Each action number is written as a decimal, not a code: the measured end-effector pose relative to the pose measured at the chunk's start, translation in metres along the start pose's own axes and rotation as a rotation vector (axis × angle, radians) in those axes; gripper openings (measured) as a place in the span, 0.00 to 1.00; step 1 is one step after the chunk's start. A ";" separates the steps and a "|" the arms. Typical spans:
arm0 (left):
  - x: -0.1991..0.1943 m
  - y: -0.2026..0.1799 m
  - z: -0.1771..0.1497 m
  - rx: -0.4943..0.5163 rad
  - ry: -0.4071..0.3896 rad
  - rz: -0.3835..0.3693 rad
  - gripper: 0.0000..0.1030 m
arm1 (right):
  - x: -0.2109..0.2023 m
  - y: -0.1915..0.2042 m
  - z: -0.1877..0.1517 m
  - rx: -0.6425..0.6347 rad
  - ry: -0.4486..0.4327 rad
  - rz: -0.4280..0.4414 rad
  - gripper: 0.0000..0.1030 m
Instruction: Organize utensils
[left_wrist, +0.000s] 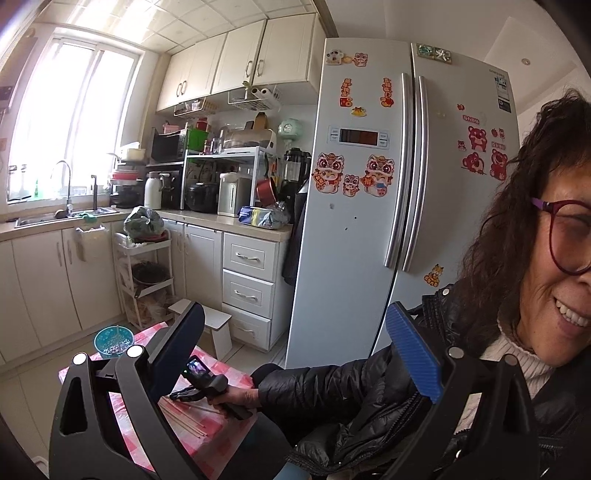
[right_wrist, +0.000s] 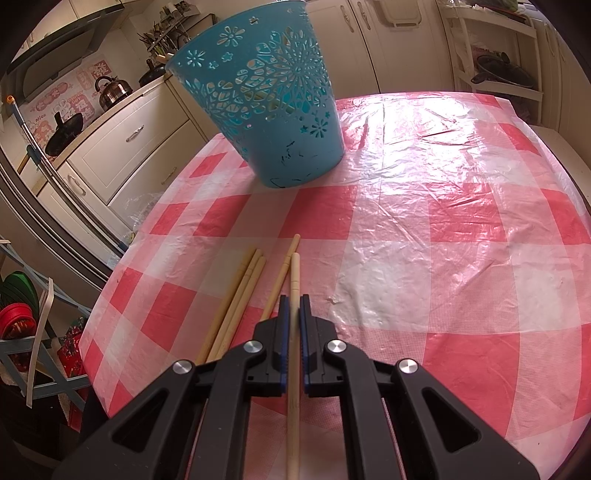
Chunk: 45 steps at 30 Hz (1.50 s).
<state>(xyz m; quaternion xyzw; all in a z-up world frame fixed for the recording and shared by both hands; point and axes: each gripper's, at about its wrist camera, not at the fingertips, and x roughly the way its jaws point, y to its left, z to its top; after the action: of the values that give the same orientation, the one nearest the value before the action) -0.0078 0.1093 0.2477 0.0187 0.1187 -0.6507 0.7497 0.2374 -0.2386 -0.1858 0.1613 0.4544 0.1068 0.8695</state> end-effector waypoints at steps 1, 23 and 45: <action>-0.002 0.000 0.000 -0.005 -0.002 -0.010 0.92 | 0.000 0.000 0.000 0.001 0.000 0.000 0.06; 0.002 0.015 -0.039 -0.082 -0.084 0.030 0.92 | 0.000 -0.001 0.001 0.006 0.004 0.004 0.06; 0.218 0.254 -0.238 -0.565 0.145 0.974 0.92 | -0.007 -0.003 0.003 0.011 -0.030 0.017 0.05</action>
<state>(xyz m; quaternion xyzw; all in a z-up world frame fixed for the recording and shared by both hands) 0.2321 -0.0201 -0.0593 -0.0855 0.3171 -0.1699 0.9291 0.2355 -0.2440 -0.1799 0.1716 0.4406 0.1090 0.8744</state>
